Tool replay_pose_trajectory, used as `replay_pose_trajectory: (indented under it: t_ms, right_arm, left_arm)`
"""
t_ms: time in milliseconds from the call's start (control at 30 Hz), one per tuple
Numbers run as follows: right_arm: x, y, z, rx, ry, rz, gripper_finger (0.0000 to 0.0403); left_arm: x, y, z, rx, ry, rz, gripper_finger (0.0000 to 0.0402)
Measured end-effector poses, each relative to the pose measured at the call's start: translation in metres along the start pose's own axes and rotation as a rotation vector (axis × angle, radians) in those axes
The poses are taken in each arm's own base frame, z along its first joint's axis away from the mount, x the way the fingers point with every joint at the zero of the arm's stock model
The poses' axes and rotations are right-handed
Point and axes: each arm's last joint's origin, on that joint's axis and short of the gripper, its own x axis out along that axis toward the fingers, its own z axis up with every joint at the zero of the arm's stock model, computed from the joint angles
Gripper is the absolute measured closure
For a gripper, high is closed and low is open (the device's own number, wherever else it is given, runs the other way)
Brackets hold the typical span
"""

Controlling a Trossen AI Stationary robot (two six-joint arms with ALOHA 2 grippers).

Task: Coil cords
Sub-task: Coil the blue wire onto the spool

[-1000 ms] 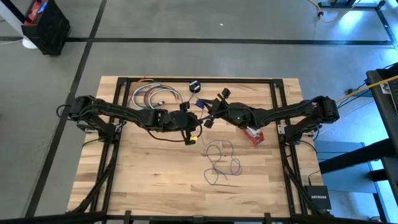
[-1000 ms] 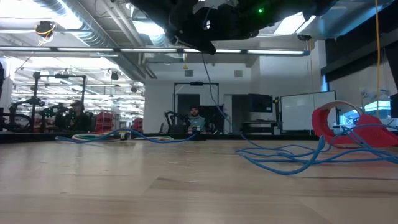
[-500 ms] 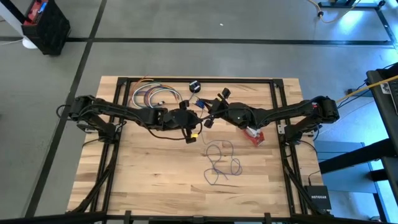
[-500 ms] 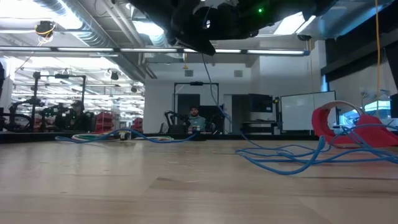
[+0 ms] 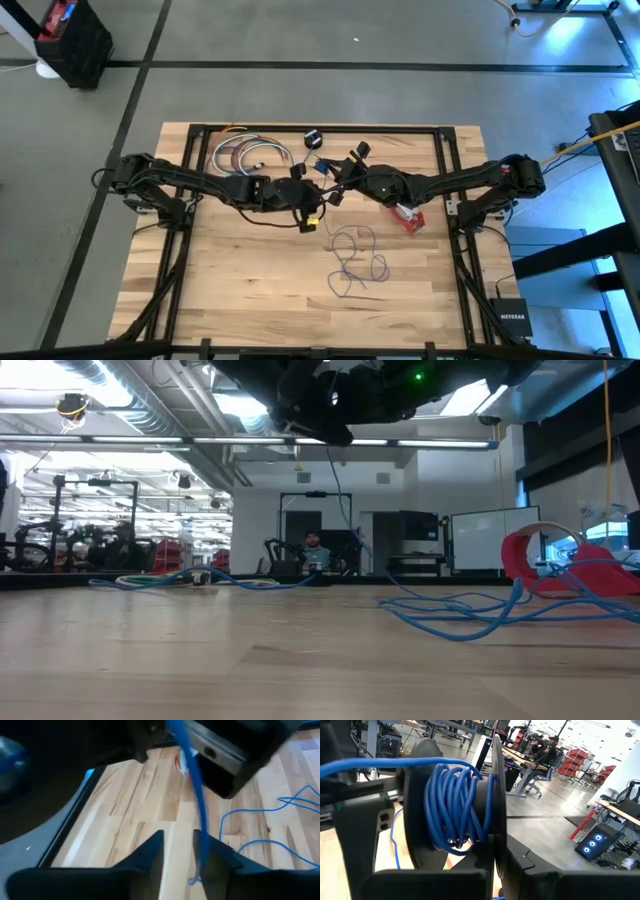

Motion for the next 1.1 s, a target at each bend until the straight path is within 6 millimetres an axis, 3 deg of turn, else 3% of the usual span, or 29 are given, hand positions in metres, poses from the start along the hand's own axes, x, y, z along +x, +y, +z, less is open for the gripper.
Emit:
replay_pose_trajectory:
  t_ms: [233, 967, 1100]
  right_arm:
    - [0.000, 0.000, 0.000, -0.001, 0.000, 0.000, 0.0384]
    - [0.000, 0.000, 0.000, -0.026, 0.000, -0.001, 0.0384]
    - [0.000, 0.000, 0.000, -0.026, 0.000, 0.000, 0.0384]
  left_arm:
    - [-0.006, 0.000, 0.000, -0.012, 0.014, -0.005, 0.0266]
    - [-0.018, -0.002, 0.006, 0.017, 0.080, -0.027, 0.0270]
    - [-0.017, -0.002, 0.008, 0.031, 0.060, -0.024, 0.0292]
